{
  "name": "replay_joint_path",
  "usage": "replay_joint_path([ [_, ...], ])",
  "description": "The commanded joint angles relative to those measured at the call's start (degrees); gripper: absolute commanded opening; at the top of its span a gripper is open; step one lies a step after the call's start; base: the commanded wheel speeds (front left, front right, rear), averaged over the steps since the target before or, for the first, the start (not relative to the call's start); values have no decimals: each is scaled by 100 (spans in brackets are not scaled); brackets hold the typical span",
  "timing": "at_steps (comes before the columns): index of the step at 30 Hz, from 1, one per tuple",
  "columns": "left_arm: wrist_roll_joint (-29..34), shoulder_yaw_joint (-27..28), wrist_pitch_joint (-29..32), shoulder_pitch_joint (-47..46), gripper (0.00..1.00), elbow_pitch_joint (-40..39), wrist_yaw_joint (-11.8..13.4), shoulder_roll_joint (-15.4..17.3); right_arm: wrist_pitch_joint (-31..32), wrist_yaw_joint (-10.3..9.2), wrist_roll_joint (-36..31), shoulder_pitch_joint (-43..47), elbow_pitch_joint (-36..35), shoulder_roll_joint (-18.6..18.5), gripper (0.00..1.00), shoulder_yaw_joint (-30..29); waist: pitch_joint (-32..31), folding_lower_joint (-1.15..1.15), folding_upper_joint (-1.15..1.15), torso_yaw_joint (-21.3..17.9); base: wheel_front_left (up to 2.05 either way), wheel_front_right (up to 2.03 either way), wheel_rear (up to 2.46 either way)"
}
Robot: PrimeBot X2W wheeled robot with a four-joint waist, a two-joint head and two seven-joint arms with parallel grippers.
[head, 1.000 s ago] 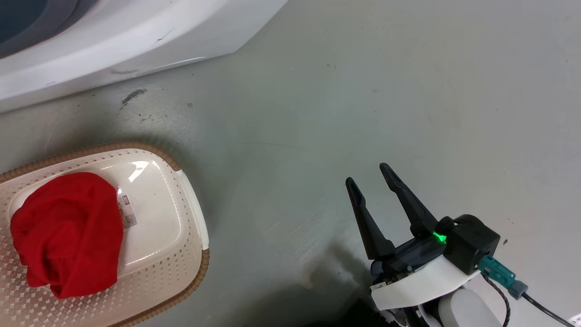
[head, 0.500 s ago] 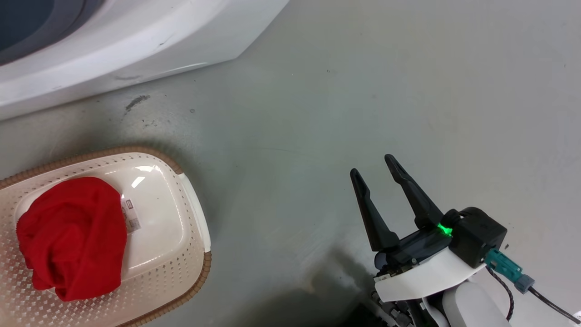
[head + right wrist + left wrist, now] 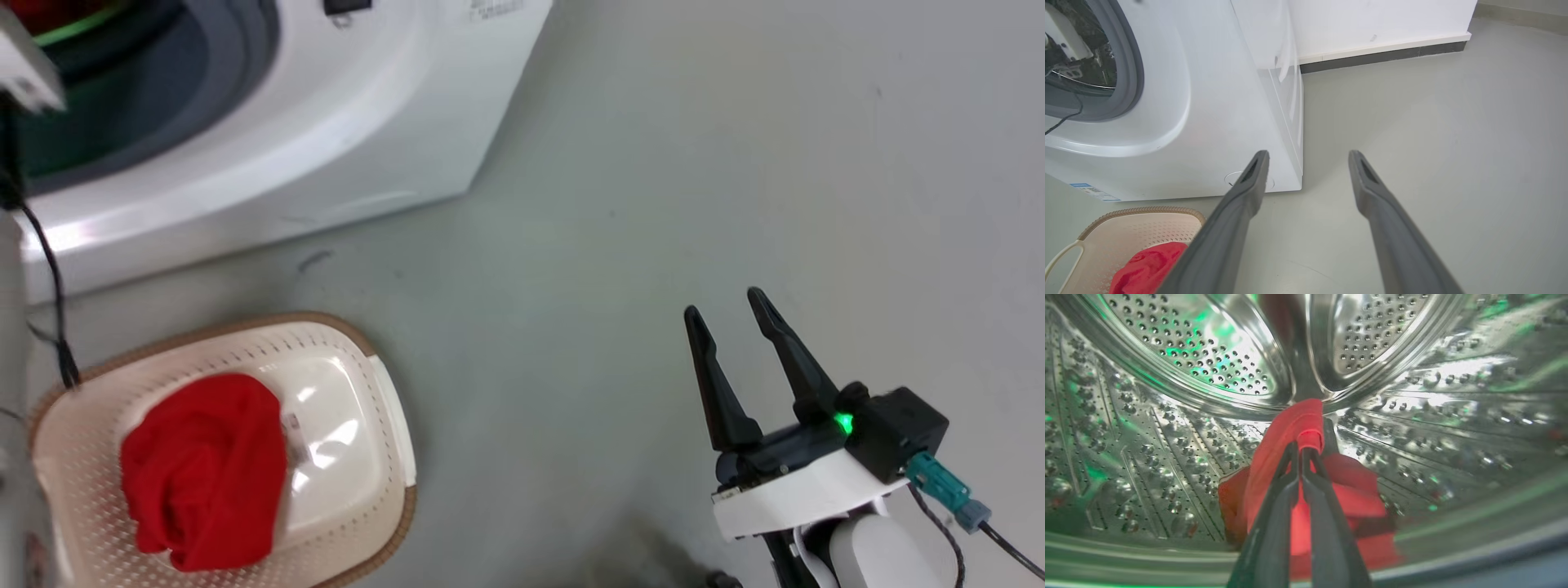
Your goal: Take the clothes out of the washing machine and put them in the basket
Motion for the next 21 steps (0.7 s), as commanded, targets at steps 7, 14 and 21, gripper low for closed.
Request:
replay_joint_path([
  [7, -238, 197, -323, 1036, 0, -184, -93, -393, 22, -3, -163, 391, 109, -2, 100, -216, -1251, 0, 0, 385, 0, 0, 0],
  [14, -267, 515, -324, 2169, 0, -1180, -71, -755, 195, -3, -230, 734, 70, -3, 100, -372, -1993, 0, 0, 573, 0, 0, 0],
  [21, -191, 764, -325, 3148, 0, -2058, -153, -1141, 364, -3, -266, 1099, -51, -3, 100, -468, -2644, 0, 0, 778, 0, 0, 0],
])
